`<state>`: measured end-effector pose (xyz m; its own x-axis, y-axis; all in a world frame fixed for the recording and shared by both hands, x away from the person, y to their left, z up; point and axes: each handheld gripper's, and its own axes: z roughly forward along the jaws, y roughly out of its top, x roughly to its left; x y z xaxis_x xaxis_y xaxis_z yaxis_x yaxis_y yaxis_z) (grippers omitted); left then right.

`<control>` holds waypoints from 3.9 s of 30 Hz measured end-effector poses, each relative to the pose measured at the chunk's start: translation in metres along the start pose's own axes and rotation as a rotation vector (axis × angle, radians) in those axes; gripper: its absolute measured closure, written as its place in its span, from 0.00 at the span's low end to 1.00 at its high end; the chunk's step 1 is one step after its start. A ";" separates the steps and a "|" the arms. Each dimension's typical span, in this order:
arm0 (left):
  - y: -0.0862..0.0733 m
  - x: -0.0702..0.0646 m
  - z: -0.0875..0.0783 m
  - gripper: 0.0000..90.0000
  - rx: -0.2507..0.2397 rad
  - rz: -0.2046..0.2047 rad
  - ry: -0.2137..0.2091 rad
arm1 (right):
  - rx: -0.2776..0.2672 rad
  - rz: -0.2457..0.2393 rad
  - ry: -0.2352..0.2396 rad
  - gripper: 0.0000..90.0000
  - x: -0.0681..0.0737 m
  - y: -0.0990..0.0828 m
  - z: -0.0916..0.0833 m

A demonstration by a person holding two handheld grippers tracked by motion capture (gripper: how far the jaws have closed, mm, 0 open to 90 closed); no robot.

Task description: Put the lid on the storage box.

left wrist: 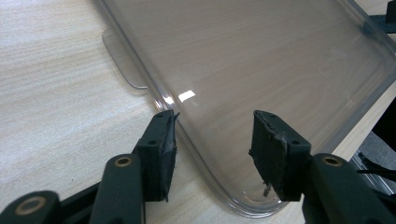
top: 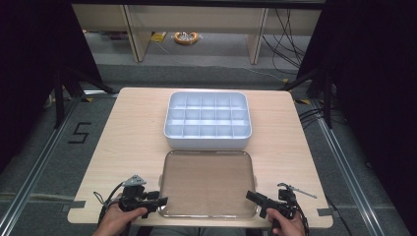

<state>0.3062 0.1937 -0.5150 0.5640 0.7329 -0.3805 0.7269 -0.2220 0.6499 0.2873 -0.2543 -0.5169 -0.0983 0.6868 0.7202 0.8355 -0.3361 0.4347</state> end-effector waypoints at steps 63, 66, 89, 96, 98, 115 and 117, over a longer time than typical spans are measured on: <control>0.006 0.009 0.001 0.27 -0.051 -0.115 -0.007 | -0.099 -0.638 0.078 0.71 0.037 -0.011 -0.028; 0.006 0.014 0.000 0.35 -0.059 -0.143 -0.020 | -0.091 -0.629 0.091 0.71 0.036 -0.011 -0.028; 0.010 0.016 -0.007 0.64 -0.170 -0.143 -0.028 | -0.089 -0.617 -0.002 0.73 0.025 -0.006 -0.025; 0.013 0.010 -0.012 0.65 -0.200 -0.088 -0.003 | -0.075 -0.579 0.005 0.73 0.025 -0.006 -0.023; 0.014 0.008 -0.014 0.65 -0.202 -0.073 0.007 | -0.085 -0.588 -0.018 0.73 0.024 -0.005 -0.022; 0.043 0.002 -0.023 0.65 -0.256 0.014 0.056 | -0.140 -0.576 -0.032 0.73 0.030 0.016 -0.015; 0.048 0.003 -0.022 0.65 -0.262 0.018 0.053 | -0.130 -0.569 -0.032 0.73 0.031 0.020 -0.015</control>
<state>0.3337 0.1996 -0.4707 0.5493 0.7648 -0.3368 0.5870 -0.0663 0.8069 0.2929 -0.2495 -0.4777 -0.4938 0.8011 0.3382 0.5831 0.0165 0.8122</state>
